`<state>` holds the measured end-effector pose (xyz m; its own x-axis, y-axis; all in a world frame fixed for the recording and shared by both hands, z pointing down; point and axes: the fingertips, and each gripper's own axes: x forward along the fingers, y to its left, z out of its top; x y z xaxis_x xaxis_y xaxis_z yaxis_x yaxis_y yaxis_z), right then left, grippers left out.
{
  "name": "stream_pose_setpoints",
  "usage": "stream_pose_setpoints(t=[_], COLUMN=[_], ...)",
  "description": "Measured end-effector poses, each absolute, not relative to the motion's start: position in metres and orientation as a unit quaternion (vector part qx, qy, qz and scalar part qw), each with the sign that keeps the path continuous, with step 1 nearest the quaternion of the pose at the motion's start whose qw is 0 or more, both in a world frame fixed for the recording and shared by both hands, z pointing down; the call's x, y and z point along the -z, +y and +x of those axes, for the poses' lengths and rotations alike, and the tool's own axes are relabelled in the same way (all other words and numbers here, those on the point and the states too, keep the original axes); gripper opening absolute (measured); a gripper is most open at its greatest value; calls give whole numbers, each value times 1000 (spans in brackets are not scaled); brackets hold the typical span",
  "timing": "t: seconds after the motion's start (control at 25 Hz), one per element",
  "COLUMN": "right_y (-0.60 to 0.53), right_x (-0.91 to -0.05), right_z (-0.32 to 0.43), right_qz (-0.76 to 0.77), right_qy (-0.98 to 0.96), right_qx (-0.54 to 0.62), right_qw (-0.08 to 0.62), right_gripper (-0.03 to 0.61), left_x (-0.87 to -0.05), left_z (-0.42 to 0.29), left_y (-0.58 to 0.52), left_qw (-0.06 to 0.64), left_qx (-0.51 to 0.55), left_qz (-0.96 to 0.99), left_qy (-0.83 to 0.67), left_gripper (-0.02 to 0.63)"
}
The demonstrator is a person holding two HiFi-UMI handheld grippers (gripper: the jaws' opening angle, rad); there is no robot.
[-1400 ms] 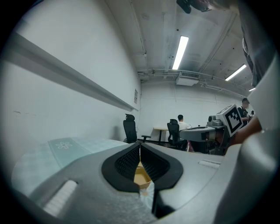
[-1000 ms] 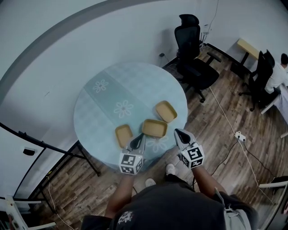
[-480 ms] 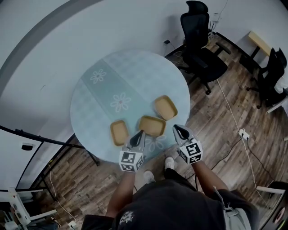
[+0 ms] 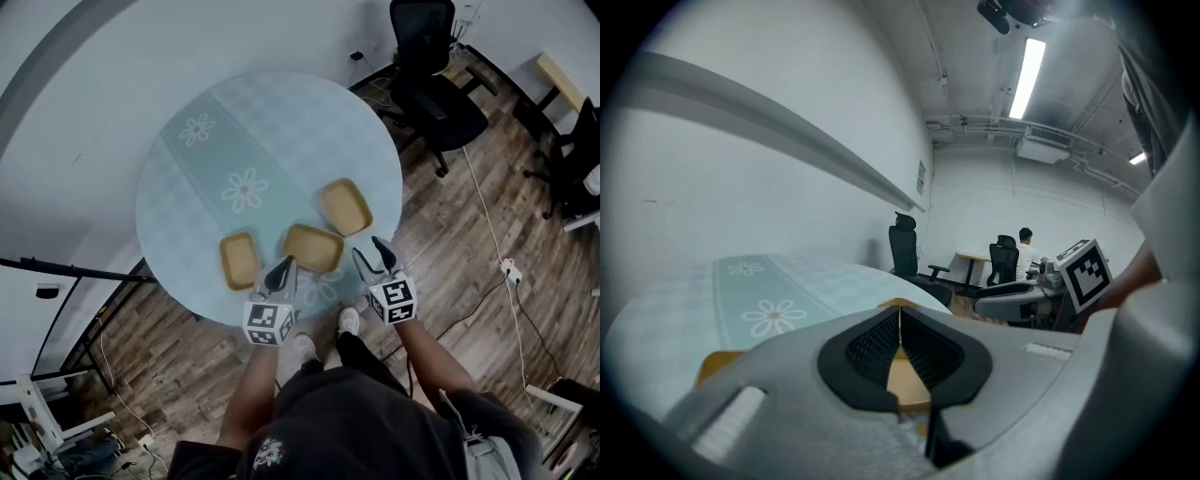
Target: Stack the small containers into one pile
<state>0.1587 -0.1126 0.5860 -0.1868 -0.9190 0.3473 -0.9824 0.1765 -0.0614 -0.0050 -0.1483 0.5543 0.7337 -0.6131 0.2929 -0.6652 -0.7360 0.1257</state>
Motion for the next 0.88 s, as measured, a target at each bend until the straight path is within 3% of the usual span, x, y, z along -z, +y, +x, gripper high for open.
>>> stream_pose_setpoints(t=[0.16,0.56,0.88], right_y=[-121,-145,-162], right_x=[-603,-652,-692], right_z=[160,181,190], right_qz=[621,639,626], right_qy=[-759,-729,-724], right_qx=[-148,-172,-197], right_qw=[130,174,212], right_gripper=[218,395,425], left_x=[-565,-581,-592], left_z=[-8,-3,1], left_y=[-152,-160,-167], left_qw=[119,129,137], left_qx=[-123,-134,-141], left_qz=[920,914,909], left_qy=[-352,-360,-368], left_gripper=[6,6,6])
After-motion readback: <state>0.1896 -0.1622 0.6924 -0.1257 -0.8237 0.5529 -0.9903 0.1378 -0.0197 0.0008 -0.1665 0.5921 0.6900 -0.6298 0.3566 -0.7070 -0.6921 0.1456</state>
